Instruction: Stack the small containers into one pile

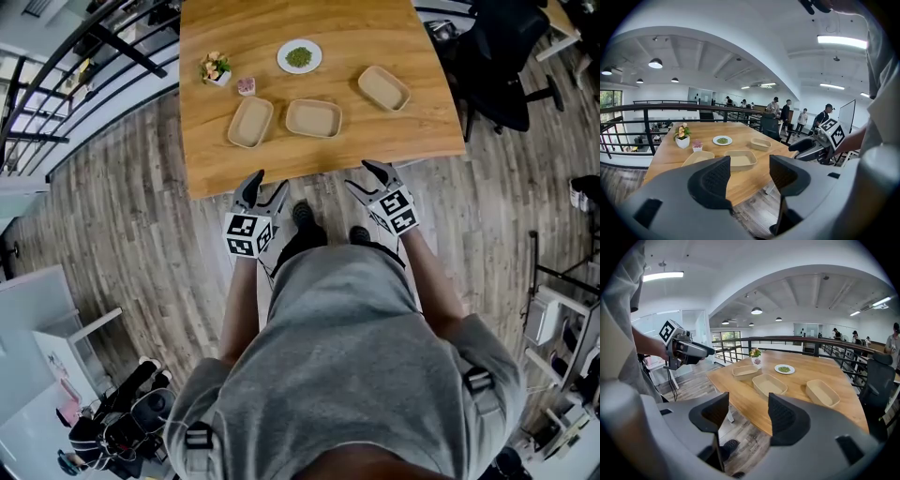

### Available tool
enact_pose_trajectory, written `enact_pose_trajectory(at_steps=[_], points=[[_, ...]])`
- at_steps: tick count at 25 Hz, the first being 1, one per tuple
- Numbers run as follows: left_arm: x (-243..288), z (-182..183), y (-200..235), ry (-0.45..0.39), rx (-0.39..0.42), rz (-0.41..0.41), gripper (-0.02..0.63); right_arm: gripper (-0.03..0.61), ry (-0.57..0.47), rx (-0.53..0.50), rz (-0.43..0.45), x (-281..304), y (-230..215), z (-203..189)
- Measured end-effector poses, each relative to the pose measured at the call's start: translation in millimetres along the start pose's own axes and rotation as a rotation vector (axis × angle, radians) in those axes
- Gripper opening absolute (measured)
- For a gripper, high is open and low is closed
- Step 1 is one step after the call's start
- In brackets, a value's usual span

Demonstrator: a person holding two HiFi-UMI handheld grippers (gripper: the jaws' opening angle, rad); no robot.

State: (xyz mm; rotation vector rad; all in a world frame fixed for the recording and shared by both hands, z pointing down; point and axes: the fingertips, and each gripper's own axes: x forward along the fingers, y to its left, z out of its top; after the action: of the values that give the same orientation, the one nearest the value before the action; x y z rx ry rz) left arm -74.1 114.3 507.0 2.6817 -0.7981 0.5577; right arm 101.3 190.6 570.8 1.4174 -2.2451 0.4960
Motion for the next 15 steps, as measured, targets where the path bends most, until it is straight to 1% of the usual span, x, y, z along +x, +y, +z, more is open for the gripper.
enact_pose_trajectory(at_steps=[6, 15], points=[[13, 8, 28, 0.003, 0.012, -0.036, 0.267, 0.273, 0.008, 0.013, -0.037, 22, -5, 12], [33, 15, 56, 0.024, 0.040, -0.093, 0.267, 0.269, 0.007, 0.058, -0.098, 43, -14, 20]])
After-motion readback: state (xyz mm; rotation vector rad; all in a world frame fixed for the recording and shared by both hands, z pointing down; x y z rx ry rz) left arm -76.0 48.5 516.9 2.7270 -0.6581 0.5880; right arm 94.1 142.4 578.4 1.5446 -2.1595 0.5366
